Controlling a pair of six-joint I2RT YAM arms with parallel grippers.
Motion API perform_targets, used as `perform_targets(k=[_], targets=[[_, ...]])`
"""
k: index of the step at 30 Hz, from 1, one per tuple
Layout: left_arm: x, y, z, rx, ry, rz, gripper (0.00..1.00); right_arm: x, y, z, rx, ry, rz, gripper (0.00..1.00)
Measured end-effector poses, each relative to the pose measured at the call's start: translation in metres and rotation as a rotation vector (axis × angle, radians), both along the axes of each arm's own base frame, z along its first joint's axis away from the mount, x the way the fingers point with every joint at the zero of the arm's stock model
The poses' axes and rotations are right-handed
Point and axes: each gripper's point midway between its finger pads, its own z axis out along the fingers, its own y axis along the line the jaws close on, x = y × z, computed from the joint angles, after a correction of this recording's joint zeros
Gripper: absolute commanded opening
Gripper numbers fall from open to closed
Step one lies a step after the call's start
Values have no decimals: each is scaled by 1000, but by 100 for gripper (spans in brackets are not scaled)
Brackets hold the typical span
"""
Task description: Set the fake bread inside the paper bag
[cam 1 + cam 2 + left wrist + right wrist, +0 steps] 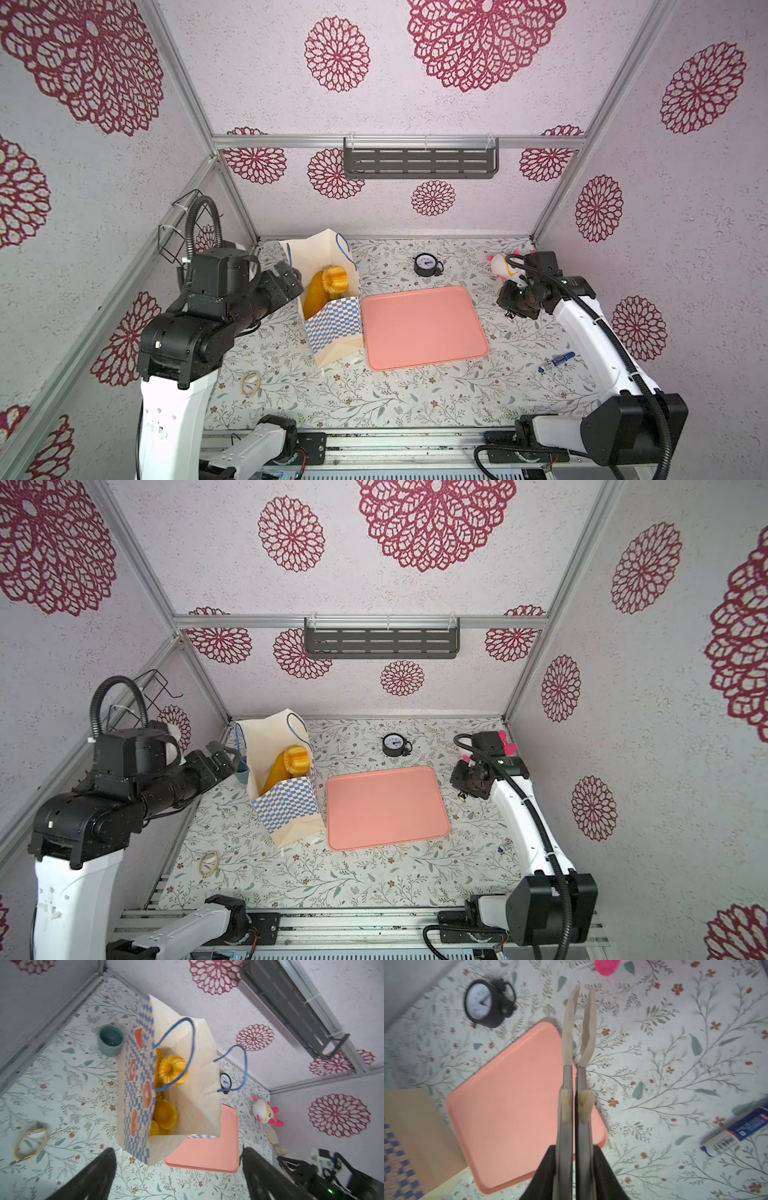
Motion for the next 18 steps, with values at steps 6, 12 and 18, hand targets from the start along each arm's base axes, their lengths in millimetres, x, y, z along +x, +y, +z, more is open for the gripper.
perform_targets(k=[6,12,18], targets=[[23,-80,9,16,-31,-198,97,-9,-11,-36,-64,98,19,28],[38,-147,-12,18,-9,-316,97,-4,-16,-53,-116,122,59,28],[45,-191,-33,13,18,-389,97,1,-22,-77,-159,147,88,28]])
